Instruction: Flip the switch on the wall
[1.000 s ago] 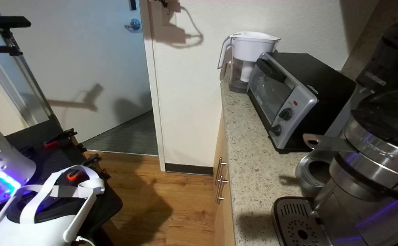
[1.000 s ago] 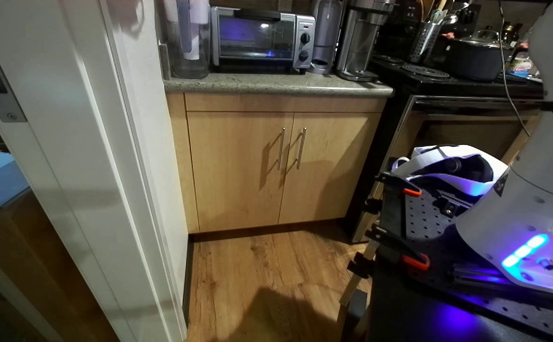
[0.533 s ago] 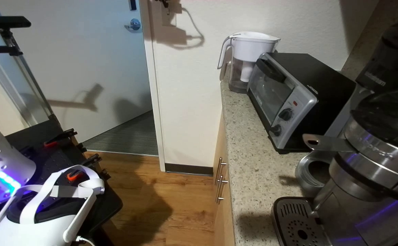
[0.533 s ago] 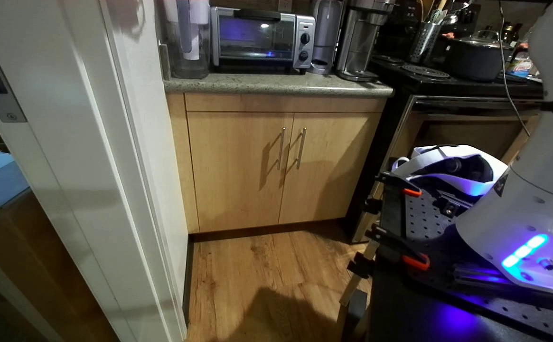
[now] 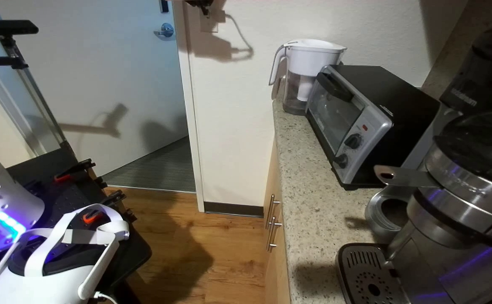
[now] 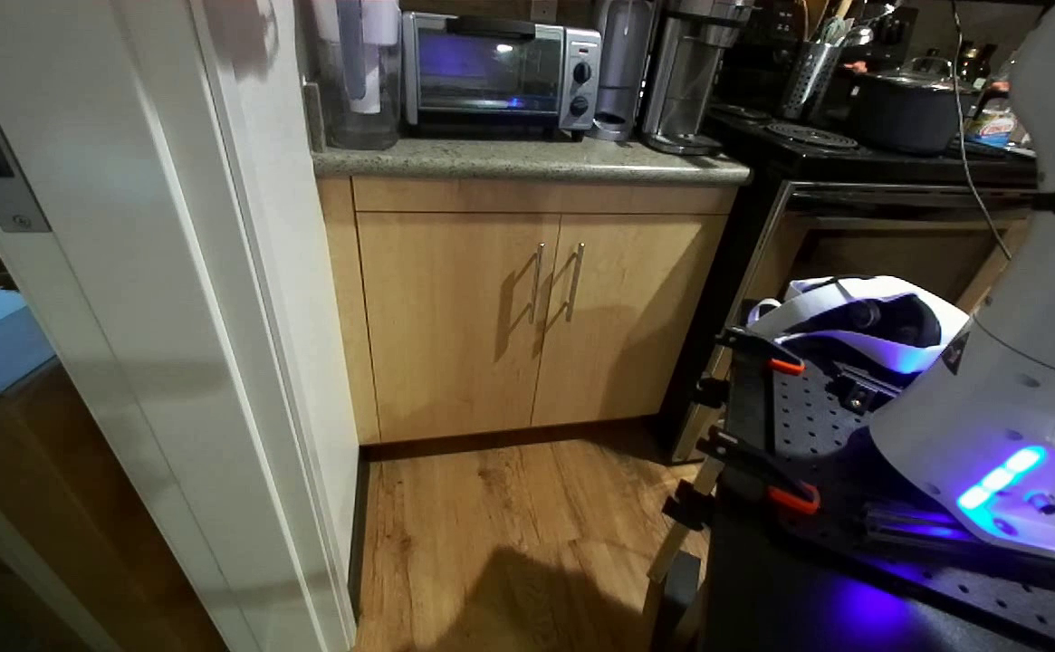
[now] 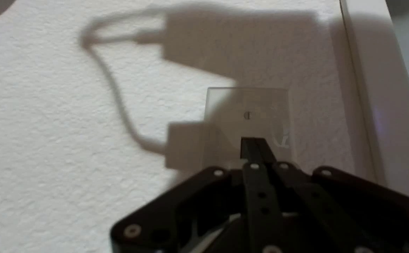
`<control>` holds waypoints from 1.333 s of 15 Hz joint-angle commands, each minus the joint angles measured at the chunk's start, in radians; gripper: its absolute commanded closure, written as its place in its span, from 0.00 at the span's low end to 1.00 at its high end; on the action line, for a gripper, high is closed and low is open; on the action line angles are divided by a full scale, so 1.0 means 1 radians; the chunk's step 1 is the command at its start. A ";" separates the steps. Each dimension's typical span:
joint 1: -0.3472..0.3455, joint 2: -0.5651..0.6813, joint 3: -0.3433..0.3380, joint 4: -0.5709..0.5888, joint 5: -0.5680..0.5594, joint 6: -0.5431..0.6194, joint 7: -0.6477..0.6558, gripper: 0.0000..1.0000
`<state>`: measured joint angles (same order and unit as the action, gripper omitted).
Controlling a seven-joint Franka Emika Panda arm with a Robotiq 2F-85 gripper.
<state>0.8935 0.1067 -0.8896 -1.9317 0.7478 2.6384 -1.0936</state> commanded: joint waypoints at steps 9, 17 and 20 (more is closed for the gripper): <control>0.001 -0.036 -0.021 -0.006 -0.038 -0.019 0.040 1.00; 0.009 -0.058 -0.018 -0.003 -0.037 -0.016 0.044 1.00; 0.012 -0.063 -0.014 -0.001 -0.031 -0.017 0.038 1.00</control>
<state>0.8991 0.0702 -0.9082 -1.9314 0.7199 2.6368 -1.0558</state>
